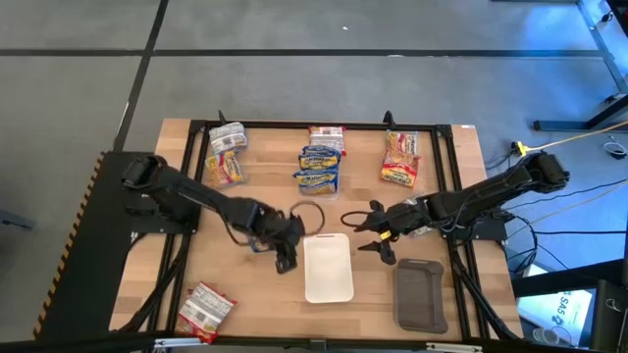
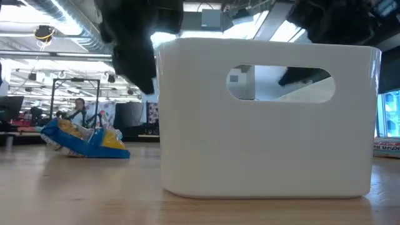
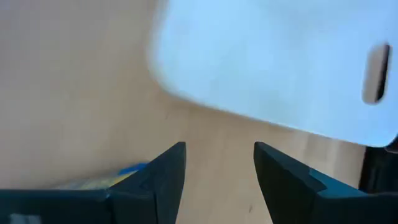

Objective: Sort Maruchan noodles
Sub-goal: Put the blue noodle pack into the transparent bin

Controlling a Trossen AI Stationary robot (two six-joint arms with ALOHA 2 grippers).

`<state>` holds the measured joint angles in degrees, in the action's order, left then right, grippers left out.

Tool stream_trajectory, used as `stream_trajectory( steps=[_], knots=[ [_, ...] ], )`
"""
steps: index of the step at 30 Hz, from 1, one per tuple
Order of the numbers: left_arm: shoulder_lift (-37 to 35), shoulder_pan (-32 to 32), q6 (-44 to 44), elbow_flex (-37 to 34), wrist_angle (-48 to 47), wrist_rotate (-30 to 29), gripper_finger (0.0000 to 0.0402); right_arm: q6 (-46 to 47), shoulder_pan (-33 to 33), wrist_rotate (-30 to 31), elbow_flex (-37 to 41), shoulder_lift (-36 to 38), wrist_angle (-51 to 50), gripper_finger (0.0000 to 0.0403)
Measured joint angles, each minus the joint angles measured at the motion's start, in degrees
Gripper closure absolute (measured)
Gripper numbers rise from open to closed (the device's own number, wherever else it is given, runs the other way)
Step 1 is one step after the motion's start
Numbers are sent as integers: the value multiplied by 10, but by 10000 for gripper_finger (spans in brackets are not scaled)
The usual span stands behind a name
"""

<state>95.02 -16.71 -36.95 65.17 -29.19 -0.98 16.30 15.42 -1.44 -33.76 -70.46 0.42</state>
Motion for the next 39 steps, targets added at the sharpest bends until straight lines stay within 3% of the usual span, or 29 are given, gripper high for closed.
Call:
stream_trajectory(
  steps=[5,10,12,19,27,33,39],
  knots=[
    [59,-23,16,-5,17,-44,218,13,0,38,6,-29,14,159],
    [93,-17,31,-5,23,-77,218,-7,-8,199,6,-54,14,159],
    [96,-11,30,-4,18,-93,218,-14,-23,230,7,-65,26,159],
    [69,-4,30,-3,10,-94,218,-58,-57,107,2,-123,101,159],
    [-9,-16,-22,-2,-95,-142,218,-70,-52,24,-10,-135,102,159],
    [-35,-36,-93,-4,-220,-199,218,-61,-11,15,-10,-135,111,159],
    [-34,-54,-171,-44,-272,-155,218,47,-33,79,-21,-134,120,159]
  ],
)
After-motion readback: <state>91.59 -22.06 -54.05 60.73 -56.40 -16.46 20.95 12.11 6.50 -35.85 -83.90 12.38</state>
